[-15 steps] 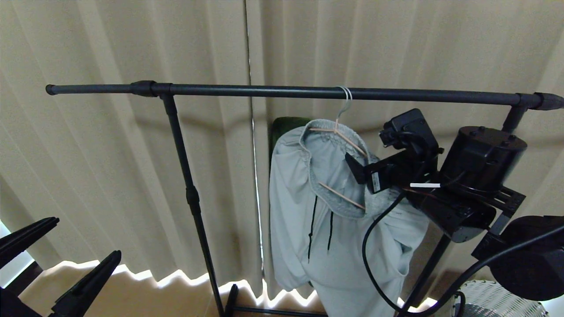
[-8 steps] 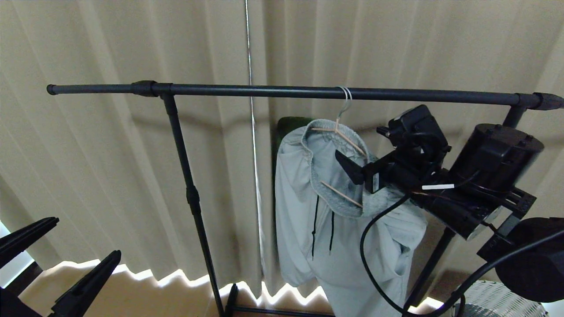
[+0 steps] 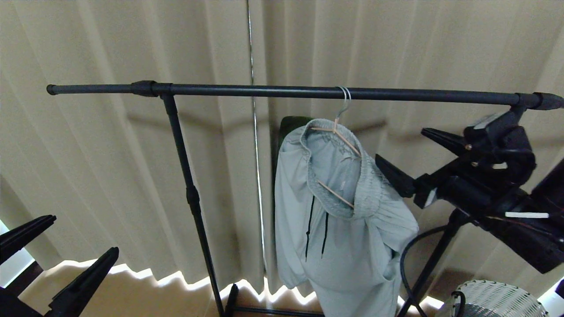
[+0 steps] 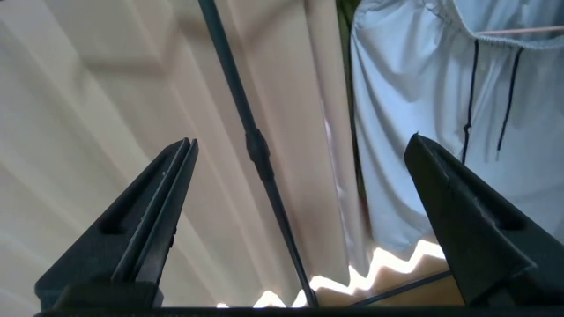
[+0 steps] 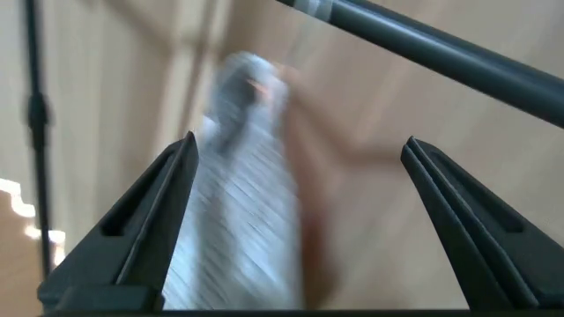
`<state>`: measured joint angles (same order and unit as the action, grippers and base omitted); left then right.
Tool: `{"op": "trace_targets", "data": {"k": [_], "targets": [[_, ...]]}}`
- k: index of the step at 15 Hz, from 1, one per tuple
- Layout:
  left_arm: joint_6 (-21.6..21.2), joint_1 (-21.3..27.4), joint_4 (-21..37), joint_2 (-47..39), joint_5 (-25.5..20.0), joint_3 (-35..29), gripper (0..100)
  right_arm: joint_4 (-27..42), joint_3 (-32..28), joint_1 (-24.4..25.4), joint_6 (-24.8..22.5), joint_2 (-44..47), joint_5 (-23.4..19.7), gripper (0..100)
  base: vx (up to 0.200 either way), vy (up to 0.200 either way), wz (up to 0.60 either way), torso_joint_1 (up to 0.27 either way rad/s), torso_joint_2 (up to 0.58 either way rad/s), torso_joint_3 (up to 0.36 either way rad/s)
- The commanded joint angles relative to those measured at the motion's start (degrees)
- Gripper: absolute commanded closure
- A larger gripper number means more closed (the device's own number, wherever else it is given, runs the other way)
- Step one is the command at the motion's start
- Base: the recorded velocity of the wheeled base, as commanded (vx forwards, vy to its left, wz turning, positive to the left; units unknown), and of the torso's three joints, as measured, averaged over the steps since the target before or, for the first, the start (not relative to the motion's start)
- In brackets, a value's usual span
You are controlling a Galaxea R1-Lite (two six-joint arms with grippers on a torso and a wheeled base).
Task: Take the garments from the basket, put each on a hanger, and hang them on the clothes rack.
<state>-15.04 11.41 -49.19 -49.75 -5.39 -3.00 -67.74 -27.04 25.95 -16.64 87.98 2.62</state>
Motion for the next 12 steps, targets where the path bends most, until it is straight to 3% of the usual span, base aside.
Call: {"op": "trace_targets", "data": {"k": [1, 3, 6, 7, 9, 10, 12], "targets": [[0.1, -2.1, 0.1, 1.1, 0.0, -0.1, 0, 0.1, 7.2, -4.9, 1.7, -9.6, -0.2, 0, 0.0, 0.0, 0.0, 0.0, 0.0, 0.0], [0.2, -4.6, 0.0, 1.3, 0.0, 0.1, 0, 0.9, 11.1, -6.5, 5.4, -16.8, -0.7, 0, 0.0, 0.0, 0.0, 0.0, 0.0, 0.0], [2.3, -9.9, 0.0, 2.2, 0.1, 0.7, 0, 6.4, 16.7, -7.8, 5.8, -26.0, -0.6, 0, 0.0, 0.0, 0.0, 0.0, 0.0, 0.0], [2.6, -14.4, 0.1, 3.9, 0.1, 1.8, 0, 15.0, 18.6, -7.8, 5.8, -32.8, -0.4, 0, 0.0, 0.0, 0.0, 0.0, 0.0, 0.0], [2.7, -17.7, 0.4, 6.4, 0.1, 3.0, 0, 30.0, 18.6, -8.8, 5.8, -40.1, 0.7, 0, 0.0, 0.0, 0.0, 0.0, 0.0, 0.0], [2.7, -17.7, 2.5, 7.7, 0.3, 3.0, 0, 36.2, 18.2, -10.7, 5.8, -42.5, 1.8, 0, 0.0, 0.0, 0.0, 0.0, 0.0, 0.0], [4.1, -17.7, 12.0, 13.4, 0.2, 3.0, 0, 50.5, 16.0, -16.7, 5.9, -47.4, 3.3, 0, 0.0, 0.0, 0.0, 0.0, 0.0, 0.0]]}}
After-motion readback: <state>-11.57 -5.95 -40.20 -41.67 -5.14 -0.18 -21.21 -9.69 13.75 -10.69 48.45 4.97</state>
